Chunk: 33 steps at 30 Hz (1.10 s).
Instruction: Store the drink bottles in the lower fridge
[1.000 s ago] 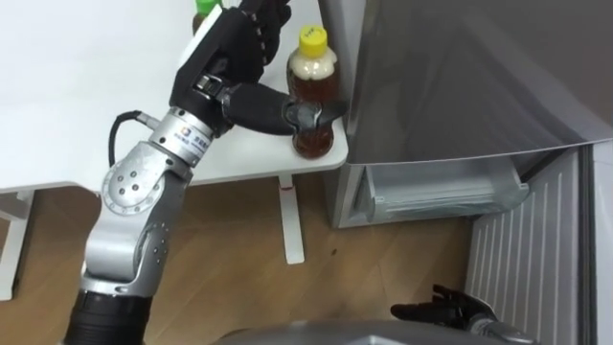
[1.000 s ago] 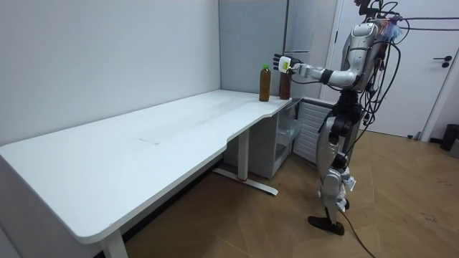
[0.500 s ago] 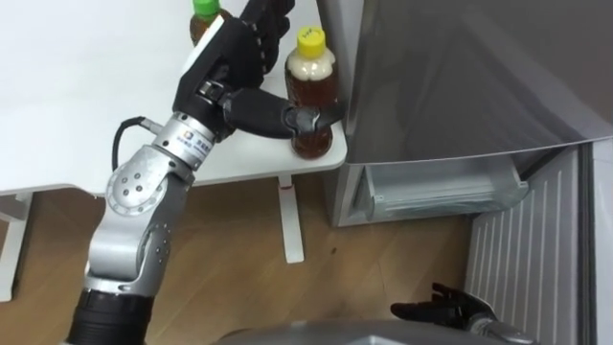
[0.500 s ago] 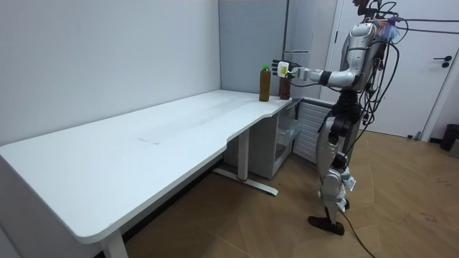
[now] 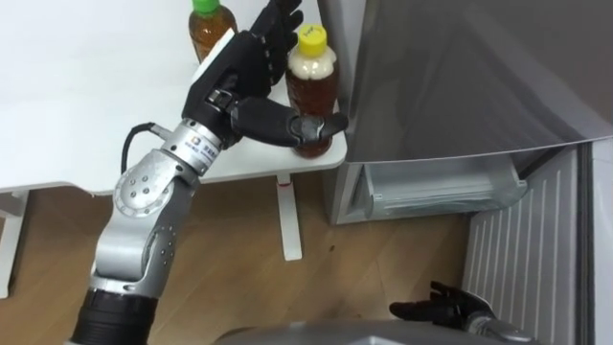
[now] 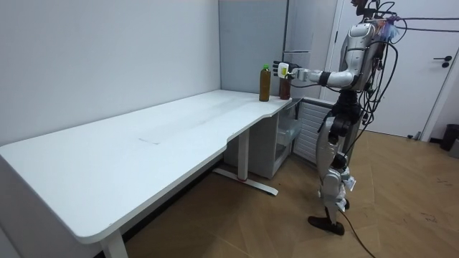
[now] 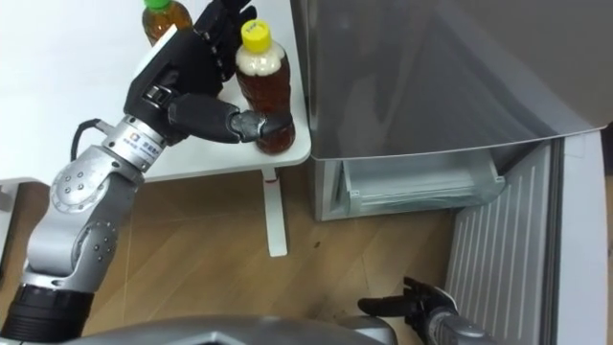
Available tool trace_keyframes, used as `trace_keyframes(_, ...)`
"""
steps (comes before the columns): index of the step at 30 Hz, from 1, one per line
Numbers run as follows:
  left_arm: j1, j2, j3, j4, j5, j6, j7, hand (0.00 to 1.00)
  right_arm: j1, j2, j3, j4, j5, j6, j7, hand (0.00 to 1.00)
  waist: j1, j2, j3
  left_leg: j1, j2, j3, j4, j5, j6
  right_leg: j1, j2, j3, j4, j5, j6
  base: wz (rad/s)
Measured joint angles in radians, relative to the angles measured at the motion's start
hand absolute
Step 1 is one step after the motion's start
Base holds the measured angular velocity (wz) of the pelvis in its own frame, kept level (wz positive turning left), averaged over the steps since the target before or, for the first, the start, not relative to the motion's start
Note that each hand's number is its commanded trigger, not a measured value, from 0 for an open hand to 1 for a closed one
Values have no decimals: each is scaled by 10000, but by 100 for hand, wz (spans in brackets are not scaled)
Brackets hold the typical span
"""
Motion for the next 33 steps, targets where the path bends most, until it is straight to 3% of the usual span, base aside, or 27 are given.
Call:
trace_keyframes(19, 0, 103, -178, 1, 2, 82, -354, 2, -4, -9, 35, -43, 0, 125, -1, 0, 20, 5, -23, 21, 0, 0, 12, 0, 0, 11, -1, -6, 21, 2, -3, 0)
trace_keyframes(22, 0, 105, -179, 1, 3, 93, -423, 25, -3, -9, 34, -43, 0, 134, 1, 0, 21, 3, -25, 22, 0, 0, 14, 0, 0, 11, -1, -6, 22, 2, -3, 0)
trace_keyframes(23, 0, 106, -179, 1, 3, 99, -427, 58, -3, -9, 34, -44, 0, 137, 2, 0, 21, 3, -26, 22, 0, 0, 15, 0, 0, 11, -1, -6, 24, 2, -3, 0)
trace_keyframes(24, 0, 106, -179, 2, 4, 103, -427, 67, -2, -9, 33, -44, 1, 140, 2, 0, 21, 2, -27, 23, 1, 0, 15, 0, 0, 11, -1, -6, 24, 2, -3, 0)
trace_keyframes(29, 0, 104, -174, 35, 20, 103, -416, 100, 0, -7, 33, -54, 2, 175, 25, 0, 19, -22, -40, 27, 1, 1, 11, 0, 0, 12, -2, 0, 21, 2, -3, 0)
trace_keyframes(33, 0, 81, -198, 198, 33, 101, -386, 100, 34, -8, 37, -147, 1, 180, 42, 0, 16, -37, -45, 18, 1, 3, 8, 0, 0, 12, -2, 1, 20, 2, -3, 0)
